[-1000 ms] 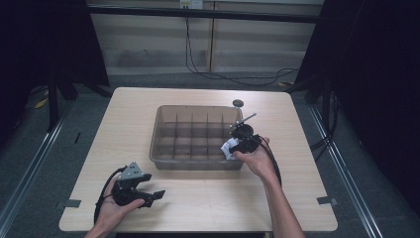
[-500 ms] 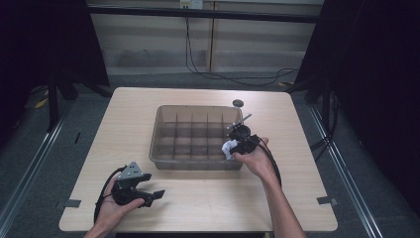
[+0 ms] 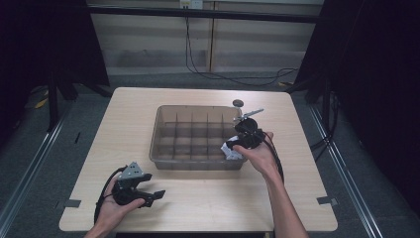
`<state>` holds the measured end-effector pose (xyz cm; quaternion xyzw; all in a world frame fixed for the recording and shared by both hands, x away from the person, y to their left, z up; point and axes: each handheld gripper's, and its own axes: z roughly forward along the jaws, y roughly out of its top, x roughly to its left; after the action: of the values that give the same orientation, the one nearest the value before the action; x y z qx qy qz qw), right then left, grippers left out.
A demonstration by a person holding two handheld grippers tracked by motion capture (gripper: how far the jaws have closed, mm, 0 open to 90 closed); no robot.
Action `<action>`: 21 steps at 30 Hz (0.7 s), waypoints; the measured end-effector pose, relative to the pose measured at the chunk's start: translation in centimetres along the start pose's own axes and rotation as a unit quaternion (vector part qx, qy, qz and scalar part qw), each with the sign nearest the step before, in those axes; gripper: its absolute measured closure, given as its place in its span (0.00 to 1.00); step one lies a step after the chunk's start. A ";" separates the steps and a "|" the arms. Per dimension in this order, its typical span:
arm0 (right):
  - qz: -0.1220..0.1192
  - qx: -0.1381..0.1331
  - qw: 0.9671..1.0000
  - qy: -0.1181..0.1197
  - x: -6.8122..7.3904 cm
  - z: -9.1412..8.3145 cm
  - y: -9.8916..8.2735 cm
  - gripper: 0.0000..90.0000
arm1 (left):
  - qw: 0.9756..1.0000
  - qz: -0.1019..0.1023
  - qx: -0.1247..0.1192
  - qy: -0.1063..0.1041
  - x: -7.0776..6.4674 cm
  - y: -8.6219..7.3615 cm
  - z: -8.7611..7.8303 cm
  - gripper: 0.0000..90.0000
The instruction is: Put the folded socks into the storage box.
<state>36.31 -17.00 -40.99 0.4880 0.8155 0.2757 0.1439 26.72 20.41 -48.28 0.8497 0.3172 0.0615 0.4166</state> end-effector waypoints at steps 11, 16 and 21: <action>-0.015 0.054 0.998 -0.006 0.4 1.3 -0.8 0.83 | 1.000 0.000 -0.001 -0.002 -0.1 0.0 0.1 0.22; -0.021 0.092 0.996 -0.007 0.4 2.3 -0.9 0.85 | 1.000 0.000 -0.001 -0.001 0.0 0.0 0.0 0.22; -0.021 0.101 0.995 -0.008 0.4 2.7 -0.9 0.86 | 1.000 -0.001 0.001 0.000 0.0 0.0 0.1 0.22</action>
<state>36.78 -16.15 -43.71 0.4846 0.8483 0.1851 0.1065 26.72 20.32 -48.32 0.8499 0.3178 0.0607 0.4160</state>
